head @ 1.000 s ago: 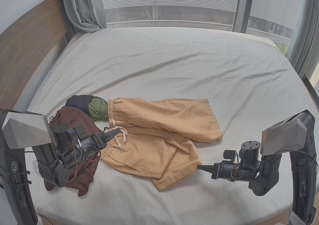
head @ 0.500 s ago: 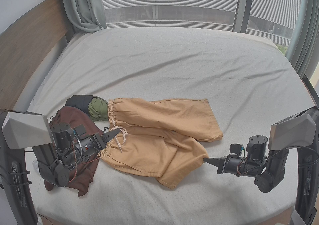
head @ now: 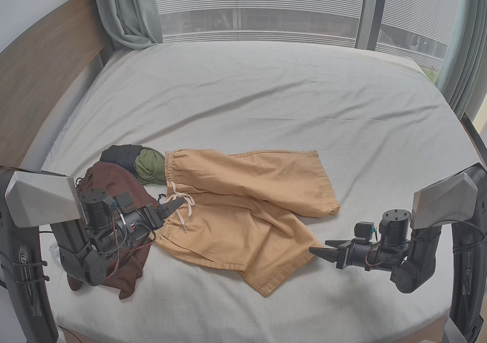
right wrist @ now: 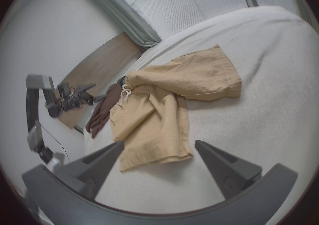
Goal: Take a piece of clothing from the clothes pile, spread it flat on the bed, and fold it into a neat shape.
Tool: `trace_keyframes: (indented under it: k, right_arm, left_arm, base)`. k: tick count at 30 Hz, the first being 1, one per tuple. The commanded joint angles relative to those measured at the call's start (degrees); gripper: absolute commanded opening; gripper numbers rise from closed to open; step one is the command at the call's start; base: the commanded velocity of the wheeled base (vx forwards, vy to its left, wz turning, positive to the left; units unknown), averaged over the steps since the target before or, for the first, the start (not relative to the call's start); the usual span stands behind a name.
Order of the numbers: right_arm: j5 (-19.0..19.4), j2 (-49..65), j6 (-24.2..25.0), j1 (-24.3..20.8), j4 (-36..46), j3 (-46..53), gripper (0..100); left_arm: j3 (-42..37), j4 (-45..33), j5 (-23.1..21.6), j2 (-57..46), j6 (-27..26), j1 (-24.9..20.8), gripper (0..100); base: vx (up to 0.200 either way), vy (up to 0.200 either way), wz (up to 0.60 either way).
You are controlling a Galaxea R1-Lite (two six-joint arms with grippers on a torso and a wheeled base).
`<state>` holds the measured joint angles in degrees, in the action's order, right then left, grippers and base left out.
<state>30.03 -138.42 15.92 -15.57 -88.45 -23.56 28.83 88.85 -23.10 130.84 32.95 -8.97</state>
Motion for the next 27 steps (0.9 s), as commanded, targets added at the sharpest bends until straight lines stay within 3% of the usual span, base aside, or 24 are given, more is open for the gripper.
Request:
trace_keyframes:
  k: [1,11,27]
  right_arm:
    - [0.0,-4.0,-10.2,3.8,0.0,1.0,100]
    - [0.1,-7.6,-19.3,5.5,-0.1,0.7,100]
    - [0.6,-12.3,-18.8,4.3,-0.2,-8.3,100]
  left_arm:
    - [0.0,0.0,0.0,0.4,0.0,-0.1,100]
    - [0.0,0.0,0.0,0.5,0.0,-0.2,100]
    - [0.0,0.0,0.0,0.2,0.1,-0.1,100]
  base:
    - [0.000,0.000,0.00]
    - [0.000,0.000,0.00]
    - [0.000,0.000,0.00]
